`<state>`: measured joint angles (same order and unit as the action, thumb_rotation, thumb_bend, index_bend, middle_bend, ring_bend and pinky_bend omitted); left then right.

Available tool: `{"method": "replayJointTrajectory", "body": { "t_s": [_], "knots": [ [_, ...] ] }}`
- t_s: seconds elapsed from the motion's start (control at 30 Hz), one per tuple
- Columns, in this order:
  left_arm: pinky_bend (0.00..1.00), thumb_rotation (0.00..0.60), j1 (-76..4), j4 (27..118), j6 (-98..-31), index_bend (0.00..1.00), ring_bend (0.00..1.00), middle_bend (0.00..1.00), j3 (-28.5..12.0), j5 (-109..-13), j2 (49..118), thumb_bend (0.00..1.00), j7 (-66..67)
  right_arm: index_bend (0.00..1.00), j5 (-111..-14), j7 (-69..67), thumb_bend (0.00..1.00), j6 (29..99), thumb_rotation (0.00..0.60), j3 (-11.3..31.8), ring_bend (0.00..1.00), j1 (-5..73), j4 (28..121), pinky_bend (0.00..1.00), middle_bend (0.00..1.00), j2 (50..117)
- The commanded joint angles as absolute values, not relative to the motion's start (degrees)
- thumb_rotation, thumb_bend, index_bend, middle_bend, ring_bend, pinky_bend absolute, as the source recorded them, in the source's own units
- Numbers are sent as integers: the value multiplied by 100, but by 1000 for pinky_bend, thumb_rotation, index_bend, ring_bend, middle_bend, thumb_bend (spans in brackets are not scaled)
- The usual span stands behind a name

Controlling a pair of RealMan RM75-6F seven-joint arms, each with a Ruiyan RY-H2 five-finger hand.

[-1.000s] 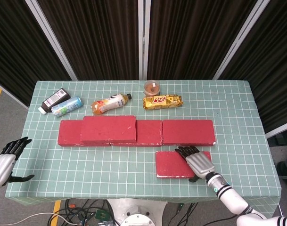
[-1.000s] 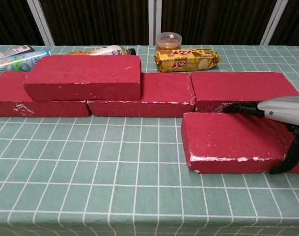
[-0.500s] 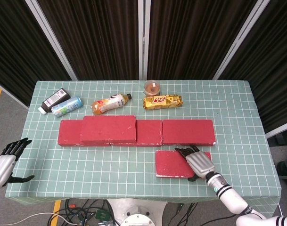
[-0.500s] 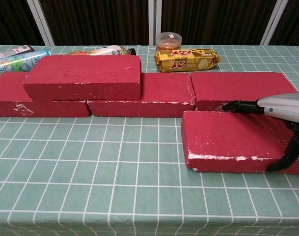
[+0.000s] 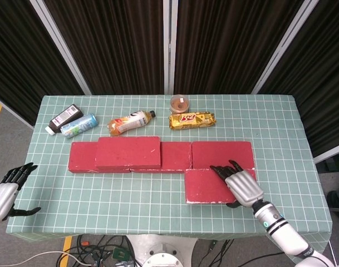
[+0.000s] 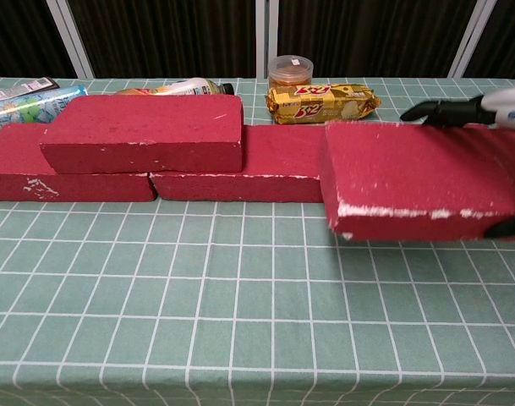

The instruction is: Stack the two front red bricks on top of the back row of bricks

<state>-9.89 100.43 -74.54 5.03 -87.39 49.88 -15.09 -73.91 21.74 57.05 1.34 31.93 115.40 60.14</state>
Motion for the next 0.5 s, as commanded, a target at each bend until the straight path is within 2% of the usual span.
{"method": "replayJointTrajectory", "body": {
  "t_s": [0.03,0.27,0.5],
  "knots": [
    [0,600,-984,10047,-7452,0,0,0,494,-8754,4984,33,-1514,0,-7154,2112,85,5701,600,527,236,3422,11462,0,313,5752],
    [0,600,-966,10118,-7481,0,0,0,440,-8756,4967,32,-1595,0,-6270,1918,85,4750,600,987,236,4153,11121,0,308,5562],
    [0,600,-888,10101,-7579,0,0,0,432,-8802,4961,33,-1674,0,-5759,2621,85,4552,600,1000,236,4742,10415,0,293,6021]
  ]
}}
